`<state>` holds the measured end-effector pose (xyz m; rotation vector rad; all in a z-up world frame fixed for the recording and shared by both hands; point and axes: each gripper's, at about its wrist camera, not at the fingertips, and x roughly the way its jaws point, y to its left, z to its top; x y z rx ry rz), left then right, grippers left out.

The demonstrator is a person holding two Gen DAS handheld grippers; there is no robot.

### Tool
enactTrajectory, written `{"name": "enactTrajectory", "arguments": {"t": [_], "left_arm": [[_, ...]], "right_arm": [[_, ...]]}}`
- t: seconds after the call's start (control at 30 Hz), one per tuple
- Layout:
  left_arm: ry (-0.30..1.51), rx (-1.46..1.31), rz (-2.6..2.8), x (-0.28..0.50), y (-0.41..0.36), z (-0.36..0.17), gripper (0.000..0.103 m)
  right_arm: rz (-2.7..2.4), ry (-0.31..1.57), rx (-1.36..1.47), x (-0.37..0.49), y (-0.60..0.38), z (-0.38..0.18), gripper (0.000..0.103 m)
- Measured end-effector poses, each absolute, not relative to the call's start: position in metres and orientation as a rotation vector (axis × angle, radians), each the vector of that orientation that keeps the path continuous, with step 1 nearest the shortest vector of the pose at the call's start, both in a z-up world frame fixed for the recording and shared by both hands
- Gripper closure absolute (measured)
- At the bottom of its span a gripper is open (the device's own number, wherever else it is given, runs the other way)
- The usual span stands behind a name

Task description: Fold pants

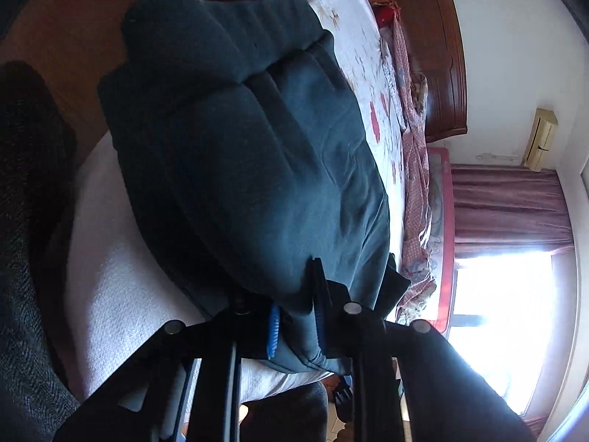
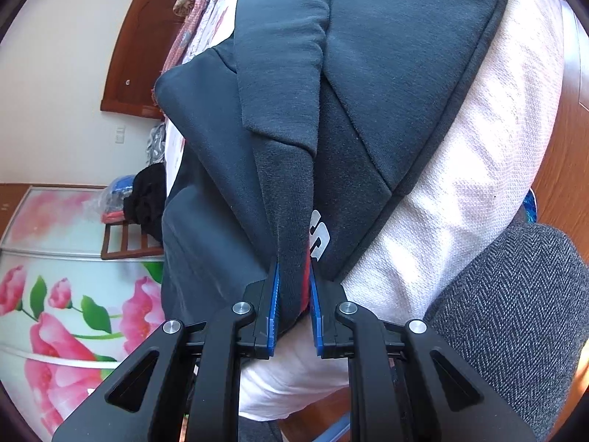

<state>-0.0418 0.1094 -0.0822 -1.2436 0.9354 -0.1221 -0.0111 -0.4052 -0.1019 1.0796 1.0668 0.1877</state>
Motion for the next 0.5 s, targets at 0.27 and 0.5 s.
{"name": "enactTrajectory", "arguments": {"t": [0.27, 0.5], "left_arm": [[0.966, -1.186, -0.069, -0.066, 0.108, -0.075, 0.094], [1.054, -1.167, 0.075, -0.080, 0.118, -0.074, 0.080]], "right_arm": [[0.192, 1.079, 1.036, -0.013, -0.406, -0.094, 0.090], [0.230, 1.123, 1.071, -0.014, -0.413, -0.094, 0.074]]}}
